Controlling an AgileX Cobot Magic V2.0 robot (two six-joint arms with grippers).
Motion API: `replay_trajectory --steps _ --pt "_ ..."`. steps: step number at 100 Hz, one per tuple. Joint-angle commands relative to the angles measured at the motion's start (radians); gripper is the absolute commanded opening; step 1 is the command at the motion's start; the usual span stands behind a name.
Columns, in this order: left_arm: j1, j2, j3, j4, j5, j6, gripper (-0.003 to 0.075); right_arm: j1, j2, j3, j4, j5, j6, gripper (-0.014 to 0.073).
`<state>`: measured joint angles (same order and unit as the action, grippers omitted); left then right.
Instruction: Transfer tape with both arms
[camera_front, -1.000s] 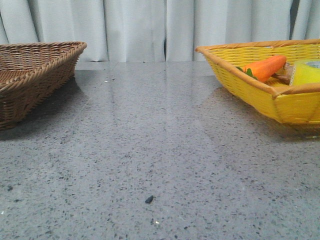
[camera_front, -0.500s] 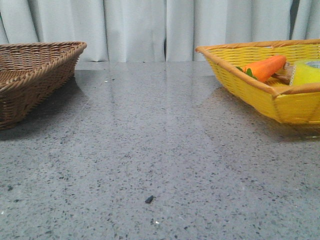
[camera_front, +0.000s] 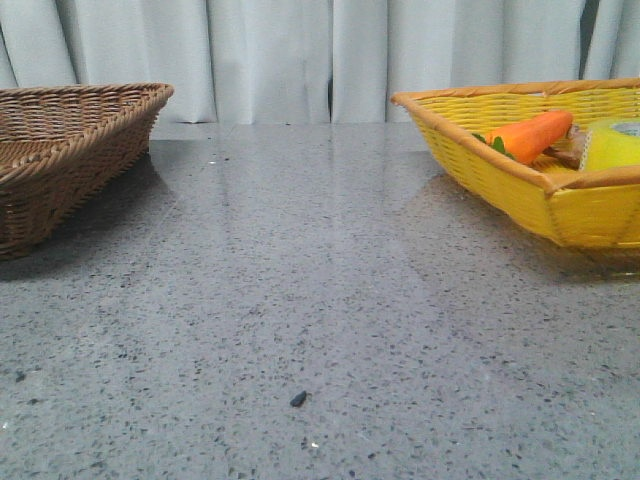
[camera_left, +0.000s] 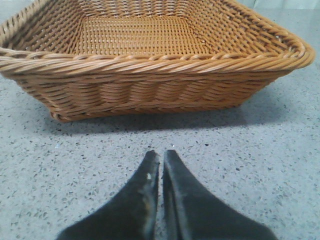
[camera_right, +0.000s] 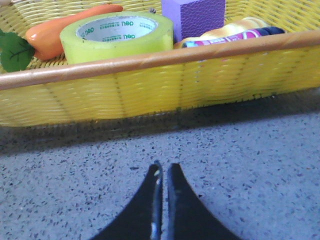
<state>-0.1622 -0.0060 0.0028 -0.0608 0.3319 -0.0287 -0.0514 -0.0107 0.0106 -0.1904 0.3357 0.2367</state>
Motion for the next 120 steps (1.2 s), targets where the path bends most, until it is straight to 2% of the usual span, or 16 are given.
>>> replay_trajectory --steps 1,40,54,68,78,84,100,114,120 --pt "0.001 -0.029 0.009 -0.008 -0.046 -0.011 -0.0021 -0.007 -0.019 0.022 -0.003 -0.016 -0.009 -0.0074" --pt "0.001 -0.029 0.009 -0.008 -0.048 -0.011 -0.0021 -0.007 -0.019 0.022 -0.015 -0.028 -0.009 -0.0074" --pt "0.001 -0.029 0.009 -0.009 -0.059 -0.011 -0.0021 -0.007 -0.019 0.022 -0.159 -0.111 -0.009 -0.0074" --pt "0.001 -0.029 0.009 -0.137 -0.156 -0.011 -0.0021 -0.007 -0.019 0.022 -0.173 -0.257 -0.009 -0.0074" --pt "0.001 -0.029 0.009 -0.359 -0.266 -0.011 -0.0021 -0.007 -0.019 0.022 -0.176 -0.363 -0.009 -0.0074" --pt "0.001 -0.029 0.009 -0.418 -0.298 -0.011 -0.0021 -0.007 -0.019 0.022 -0.174 -0.416 -0.009 -0.0074" --pt "0.001 -0.029 0.009 -0.445 -0.332 -0.011 -0.0021 -0.007 -0.019 0.022 -0.129 -0.526 -0.005 -0.0074" --pt "0.001 -0.029 0.009 -0.464 -0.353 -0.011 -0.0021 -0.007 -0.019 0.016 0.062 -0.524 0.008 -0.0074" --pt "0.001 -0.029 0.007 -0.5 -0.369 -0.011 -0.0021 -0.007 -0.019 0.012 0.104 -0.521 0.008 -0.0074"
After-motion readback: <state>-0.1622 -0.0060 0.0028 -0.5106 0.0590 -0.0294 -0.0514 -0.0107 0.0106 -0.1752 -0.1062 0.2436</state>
